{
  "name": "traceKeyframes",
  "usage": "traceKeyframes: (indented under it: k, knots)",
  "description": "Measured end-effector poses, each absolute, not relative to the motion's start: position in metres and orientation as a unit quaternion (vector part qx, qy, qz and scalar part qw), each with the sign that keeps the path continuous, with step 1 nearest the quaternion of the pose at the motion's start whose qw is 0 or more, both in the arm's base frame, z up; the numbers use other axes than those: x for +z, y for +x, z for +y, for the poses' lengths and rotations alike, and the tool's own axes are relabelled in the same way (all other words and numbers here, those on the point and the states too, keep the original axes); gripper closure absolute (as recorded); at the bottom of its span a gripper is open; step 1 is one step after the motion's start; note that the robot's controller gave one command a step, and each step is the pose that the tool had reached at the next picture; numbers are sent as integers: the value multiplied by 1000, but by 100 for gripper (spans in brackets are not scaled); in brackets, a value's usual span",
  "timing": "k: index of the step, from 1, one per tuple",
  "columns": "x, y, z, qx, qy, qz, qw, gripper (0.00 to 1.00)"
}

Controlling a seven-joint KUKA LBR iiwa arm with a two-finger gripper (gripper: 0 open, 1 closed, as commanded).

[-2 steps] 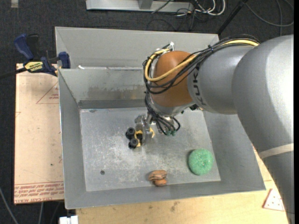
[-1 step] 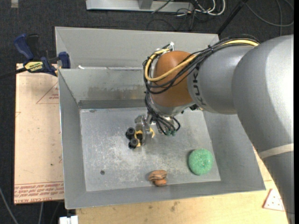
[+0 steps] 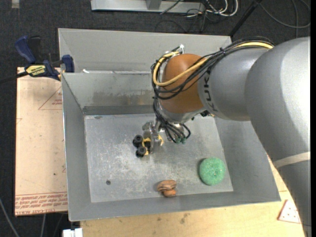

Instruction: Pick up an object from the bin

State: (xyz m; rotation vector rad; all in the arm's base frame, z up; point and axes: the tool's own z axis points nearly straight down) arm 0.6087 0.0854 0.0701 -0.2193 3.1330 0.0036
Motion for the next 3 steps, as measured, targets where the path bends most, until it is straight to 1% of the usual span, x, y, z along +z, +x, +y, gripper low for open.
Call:
traceKeyframes:
  k: [2,3]
  knots:
    - [70,609,85,1,-70,998,0,100]
    - [221,597,89,1,-51,999,3,100]
